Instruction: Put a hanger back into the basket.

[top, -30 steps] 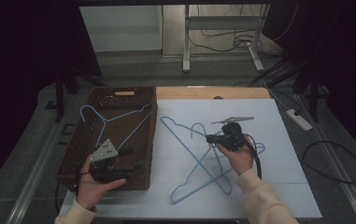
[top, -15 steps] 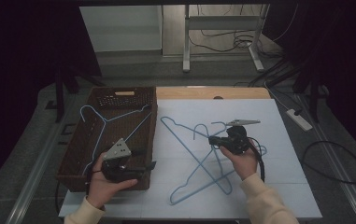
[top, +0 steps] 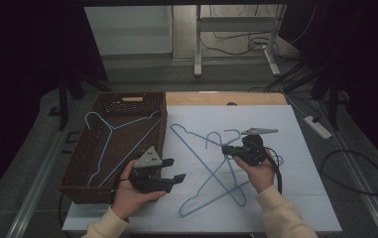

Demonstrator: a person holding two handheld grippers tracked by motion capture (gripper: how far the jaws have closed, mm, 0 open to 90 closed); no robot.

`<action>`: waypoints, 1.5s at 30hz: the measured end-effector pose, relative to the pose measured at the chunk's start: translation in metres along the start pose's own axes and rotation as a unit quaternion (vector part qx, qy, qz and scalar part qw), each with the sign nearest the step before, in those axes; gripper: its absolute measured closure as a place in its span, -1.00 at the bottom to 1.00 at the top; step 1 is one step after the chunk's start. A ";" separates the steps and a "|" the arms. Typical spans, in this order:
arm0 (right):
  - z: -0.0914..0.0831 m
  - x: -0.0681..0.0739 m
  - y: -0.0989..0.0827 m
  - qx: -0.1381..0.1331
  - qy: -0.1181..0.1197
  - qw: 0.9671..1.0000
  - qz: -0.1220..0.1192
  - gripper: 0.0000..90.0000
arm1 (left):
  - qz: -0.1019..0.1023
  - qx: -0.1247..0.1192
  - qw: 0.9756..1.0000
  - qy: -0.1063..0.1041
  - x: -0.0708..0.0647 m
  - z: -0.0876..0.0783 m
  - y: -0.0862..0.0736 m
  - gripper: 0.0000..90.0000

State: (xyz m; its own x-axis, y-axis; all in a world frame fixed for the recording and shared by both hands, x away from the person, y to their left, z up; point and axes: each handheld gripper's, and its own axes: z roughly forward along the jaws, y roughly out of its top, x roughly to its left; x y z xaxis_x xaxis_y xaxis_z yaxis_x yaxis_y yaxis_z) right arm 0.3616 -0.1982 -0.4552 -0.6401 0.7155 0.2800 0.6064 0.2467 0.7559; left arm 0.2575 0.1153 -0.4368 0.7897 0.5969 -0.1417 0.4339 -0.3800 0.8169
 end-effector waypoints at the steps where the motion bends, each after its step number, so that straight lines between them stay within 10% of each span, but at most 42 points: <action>1: -0.001 0.000 0.000 0.000 0.001 1.000 -0.001 0.91 | 0.001 0.003 1.000 -0.002 -0.002 0.004 0.002 -0.24; 32: -0.001 0.004 -0.005 -0.005 0.002 1.000 -0.008 0.91 | -0.007 0.101 0.995 -0.026 -0.031 0.089 0.017 -0.25; 45: -0.004 0.004 -0.005 -0.010 0.003 1.000 -0.007 0.91 | -0.021 0.130 0.991 -0.020 -0.025 0.122 0.010 0.17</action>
State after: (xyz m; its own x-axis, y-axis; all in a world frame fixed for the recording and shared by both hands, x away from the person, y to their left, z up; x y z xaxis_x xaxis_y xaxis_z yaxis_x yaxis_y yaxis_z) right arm 0.3542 -0.1996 -0.4558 -0.6519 0.7077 0.2725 0.5871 0.2436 0.7720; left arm 0.2952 0.0105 -0.4934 0.7827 0.5894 -0.2001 0.5606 -0.5279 0.6380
